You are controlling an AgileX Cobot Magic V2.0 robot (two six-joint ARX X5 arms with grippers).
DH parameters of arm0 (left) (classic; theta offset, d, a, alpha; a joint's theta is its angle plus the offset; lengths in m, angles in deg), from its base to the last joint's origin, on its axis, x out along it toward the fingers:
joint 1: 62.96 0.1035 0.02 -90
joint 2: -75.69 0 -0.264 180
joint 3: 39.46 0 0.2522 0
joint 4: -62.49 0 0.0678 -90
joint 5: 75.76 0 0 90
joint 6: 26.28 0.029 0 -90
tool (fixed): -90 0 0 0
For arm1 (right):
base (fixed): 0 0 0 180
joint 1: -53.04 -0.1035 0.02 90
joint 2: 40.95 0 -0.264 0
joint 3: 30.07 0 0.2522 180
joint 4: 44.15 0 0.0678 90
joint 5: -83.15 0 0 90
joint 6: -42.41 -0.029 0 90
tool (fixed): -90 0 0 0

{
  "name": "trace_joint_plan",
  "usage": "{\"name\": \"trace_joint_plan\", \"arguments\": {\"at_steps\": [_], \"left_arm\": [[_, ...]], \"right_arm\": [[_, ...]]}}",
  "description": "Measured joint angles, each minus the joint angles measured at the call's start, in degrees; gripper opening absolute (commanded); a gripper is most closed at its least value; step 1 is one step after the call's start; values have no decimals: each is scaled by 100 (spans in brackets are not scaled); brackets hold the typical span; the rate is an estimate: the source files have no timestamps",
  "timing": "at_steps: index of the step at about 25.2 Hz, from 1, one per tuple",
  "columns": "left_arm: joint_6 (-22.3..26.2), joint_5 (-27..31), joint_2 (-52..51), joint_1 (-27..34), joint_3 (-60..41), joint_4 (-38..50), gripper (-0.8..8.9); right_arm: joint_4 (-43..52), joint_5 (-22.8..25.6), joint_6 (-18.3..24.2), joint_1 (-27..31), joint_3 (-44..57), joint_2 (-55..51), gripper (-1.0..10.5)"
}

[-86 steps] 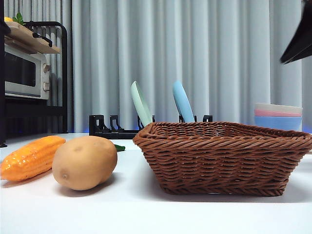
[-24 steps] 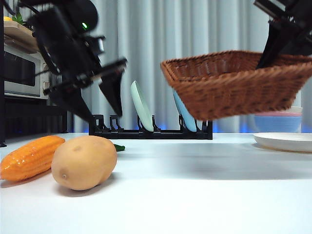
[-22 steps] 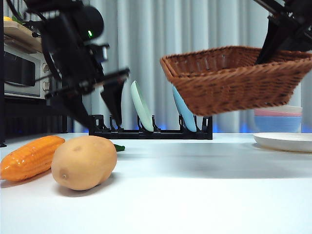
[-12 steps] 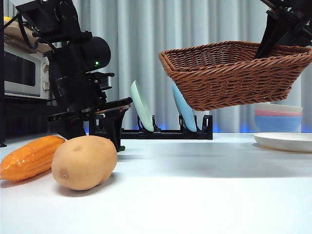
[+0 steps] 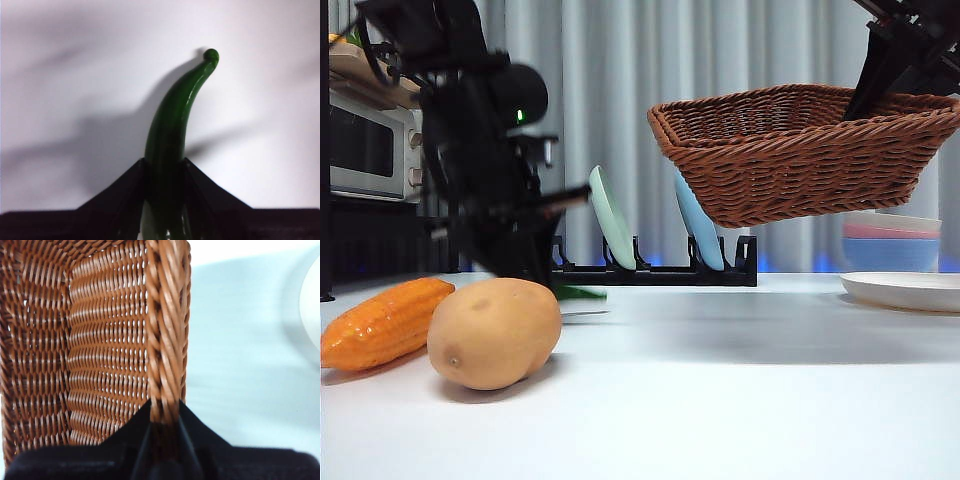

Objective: Pick up the basket,pick up the corn from the table,pick up the potato from the table,pick up the cucumber from the table,put all items into the basket

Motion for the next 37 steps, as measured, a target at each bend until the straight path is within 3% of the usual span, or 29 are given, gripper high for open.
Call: {"name": "trace_joint_plan", "arguments": {"at_steps": [7, 13, 20, 26, 30, 31, 33, 34, 37], "left_arm": [[81, -114, -1668, 0, 671, -4, -8], [-125, -627, -2555, -208, 1025, 22, -7], [-428, -535, -2079, -907, 940, -66, -7], [-645, 470, -1646, -1392, 935, -70, -8], [-815, 518, -1047, -1443, 933, -136, 13], [-826, 520, -960, -1453, 933, -181, 137], [-826, 518, -905, -1473, 933, -275, 584], [-822, 518, -905, -1473, 933, -291, 627], [-780, 485, -920, -1491, 951, -337, 626]], "right_arm": [[2, -48, -162, -4, -4, 87, -16], [138, -595, -466, -328, -4, 529, -16], [616, -638, -863, -1014, -4, 861, -16], [798, -686, -1086, -1239, -4, 916, -16], [896, -890, -1189, -1239, -4, 916, -16], [898, -894, -1202, -1239, -4, 916, -16], [909, -898, -1204, -1239, -4, 916, -16], [929, -898, -1207, -1237, -4, 916, -16], [1038, -916, -1231, -1182, -4, 916, -16]]}}
